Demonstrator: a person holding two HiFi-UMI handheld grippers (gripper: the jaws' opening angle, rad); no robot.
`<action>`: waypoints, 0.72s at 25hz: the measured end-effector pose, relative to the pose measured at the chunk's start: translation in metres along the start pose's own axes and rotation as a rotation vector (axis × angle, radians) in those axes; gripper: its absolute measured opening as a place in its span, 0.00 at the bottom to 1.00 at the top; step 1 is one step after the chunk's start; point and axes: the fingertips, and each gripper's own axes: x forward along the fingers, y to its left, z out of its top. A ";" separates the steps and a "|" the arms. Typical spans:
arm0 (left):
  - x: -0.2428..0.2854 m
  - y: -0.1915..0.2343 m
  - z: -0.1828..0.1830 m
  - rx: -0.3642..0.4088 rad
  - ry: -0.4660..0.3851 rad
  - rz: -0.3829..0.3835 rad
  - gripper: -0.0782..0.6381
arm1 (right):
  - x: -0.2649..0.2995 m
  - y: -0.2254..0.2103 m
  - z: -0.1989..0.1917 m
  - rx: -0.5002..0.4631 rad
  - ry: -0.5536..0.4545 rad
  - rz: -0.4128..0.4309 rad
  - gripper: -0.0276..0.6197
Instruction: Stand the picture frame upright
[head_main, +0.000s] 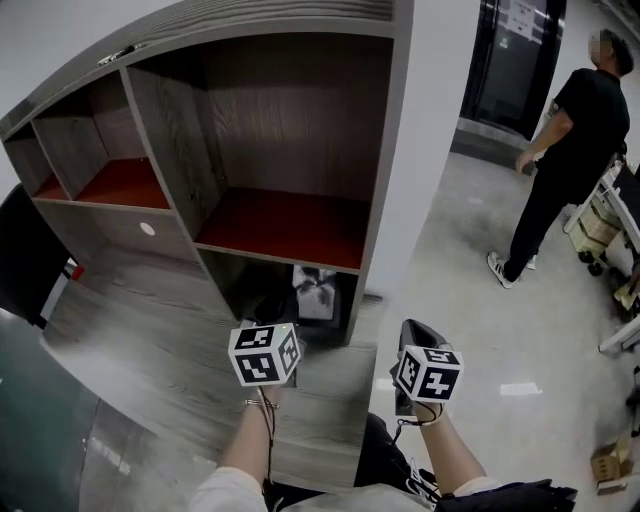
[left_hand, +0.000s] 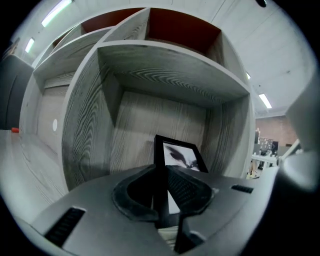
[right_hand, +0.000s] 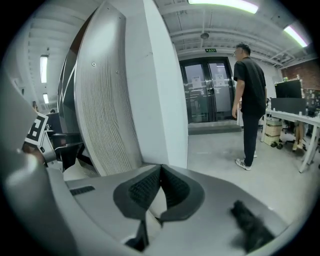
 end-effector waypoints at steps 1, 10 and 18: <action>0.003 0.001 -0.001 0.004 0.002 0.001 0.21 | 0.001 -0.001 0.001 -0.003 0.000 -0.002 0.09; 0.026 0.010 -0.017 0.020 0.039 0.024 0.21 | 0.009 0.002 0.002 -0.009 0.005 0.002 0.09; 0.039 0.014 -0.021 0.031 0.045 0.041 0.21 | 0.014 -0.006 0.000 0.001 -0.003 -0.014 0.09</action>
